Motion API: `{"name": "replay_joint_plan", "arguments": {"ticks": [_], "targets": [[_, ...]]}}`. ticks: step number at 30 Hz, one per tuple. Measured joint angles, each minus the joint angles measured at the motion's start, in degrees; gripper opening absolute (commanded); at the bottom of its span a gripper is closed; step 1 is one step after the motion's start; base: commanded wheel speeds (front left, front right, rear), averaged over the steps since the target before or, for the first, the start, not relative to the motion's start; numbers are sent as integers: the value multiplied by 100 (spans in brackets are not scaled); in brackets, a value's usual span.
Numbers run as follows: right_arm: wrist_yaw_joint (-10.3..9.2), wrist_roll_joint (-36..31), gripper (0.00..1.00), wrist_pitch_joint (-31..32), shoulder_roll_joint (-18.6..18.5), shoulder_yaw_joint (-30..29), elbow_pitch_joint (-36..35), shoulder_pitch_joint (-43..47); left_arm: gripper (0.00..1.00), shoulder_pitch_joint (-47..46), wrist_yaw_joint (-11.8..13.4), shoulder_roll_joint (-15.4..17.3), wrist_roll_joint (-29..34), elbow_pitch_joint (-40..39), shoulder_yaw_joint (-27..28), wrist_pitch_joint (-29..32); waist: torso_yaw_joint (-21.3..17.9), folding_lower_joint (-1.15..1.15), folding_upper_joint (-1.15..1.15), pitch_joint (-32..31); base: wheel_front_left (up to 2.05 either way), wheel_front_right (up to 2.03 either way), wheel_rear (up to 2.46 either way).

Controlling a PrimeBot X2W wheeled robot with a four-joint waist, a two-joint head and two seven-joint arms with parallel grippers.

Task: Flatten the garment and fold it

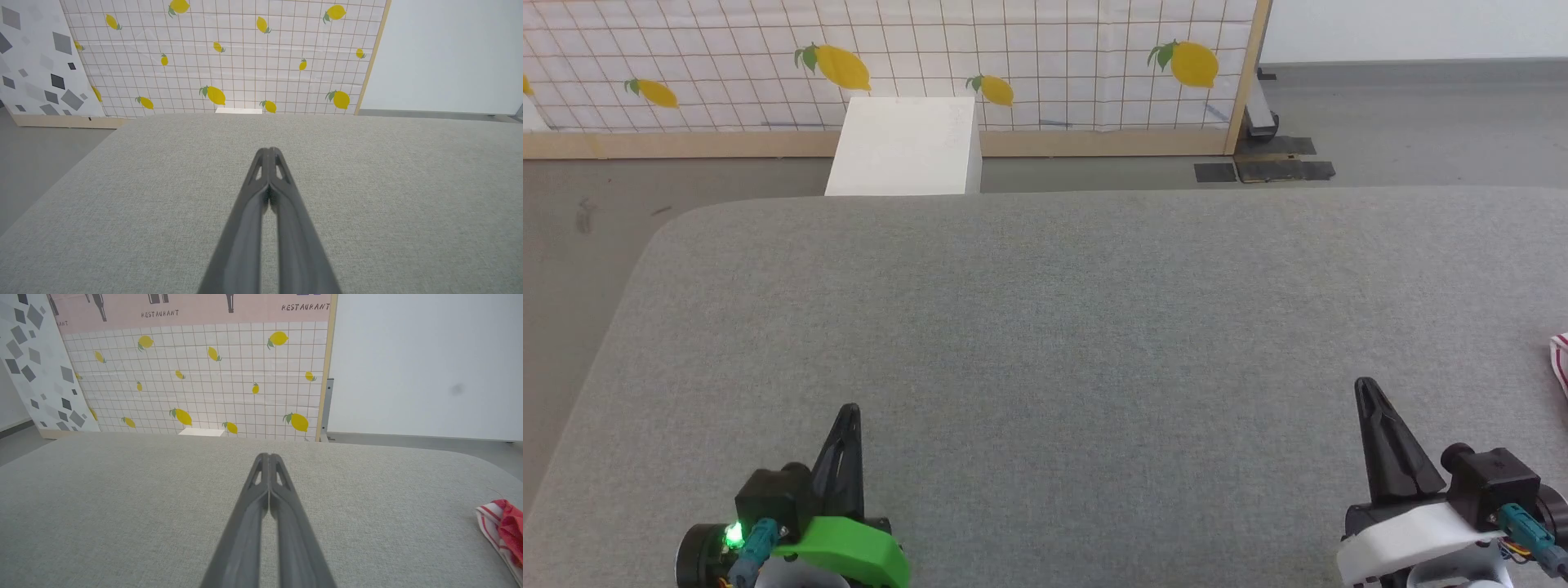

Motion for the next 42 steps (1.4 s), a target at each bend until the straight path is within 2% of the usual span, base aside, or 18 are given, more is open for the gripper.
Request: {"name": "replay_joint_plan", "arguments": {"ticks": [42], "targets": [[-1, -155, 0, 495, 45, 90, -140, -117, 0, -34, 69, -1, 223, -216, 113, 498, 11, 0, 0, -7, 0, 0, 0]]}}
